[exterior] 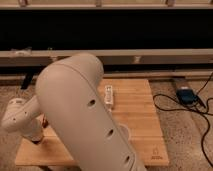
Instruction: Push the eraser across the table
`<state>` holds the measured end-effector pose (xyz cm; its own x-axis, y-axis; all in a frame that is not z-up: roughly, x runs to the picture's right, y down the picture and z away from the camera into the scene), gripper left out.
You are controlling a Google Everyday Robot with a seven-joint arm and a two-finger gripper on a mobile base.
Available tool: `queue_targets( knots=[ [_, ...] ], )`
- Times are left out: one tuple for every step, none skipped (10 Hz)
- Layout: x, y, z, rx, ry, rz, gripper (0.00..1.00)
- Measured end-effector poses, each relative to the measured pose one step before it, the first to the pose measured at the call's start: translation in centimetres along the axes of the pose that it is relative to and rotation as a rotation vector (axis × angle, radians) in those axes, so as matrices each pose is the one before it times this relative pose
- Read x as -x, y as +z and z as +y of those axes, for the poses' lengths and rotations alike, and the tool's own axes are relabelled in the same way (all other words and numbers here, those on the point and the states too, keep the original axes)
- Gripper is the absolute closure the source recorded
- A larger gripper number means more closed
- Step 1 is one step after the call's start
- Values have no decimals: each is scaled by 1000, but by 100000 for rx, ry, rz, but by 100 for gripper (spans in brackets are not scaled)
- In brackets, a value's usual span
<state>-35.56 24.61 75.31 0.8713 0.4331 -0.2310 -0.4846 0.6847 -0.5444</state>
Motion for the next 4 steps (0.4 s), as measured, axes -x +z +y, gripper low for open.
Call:
queue_targets(
  knots=[
    [-16, -1137, -357, -50, 101, -1857, 100],
    [-130, -955, -525, -35, 725, -1295, 98],
    [13, 6, 126, 78, -214, 52, 98],
    [8, -13, 52, 117, 52, 26, 98]
  ],
)
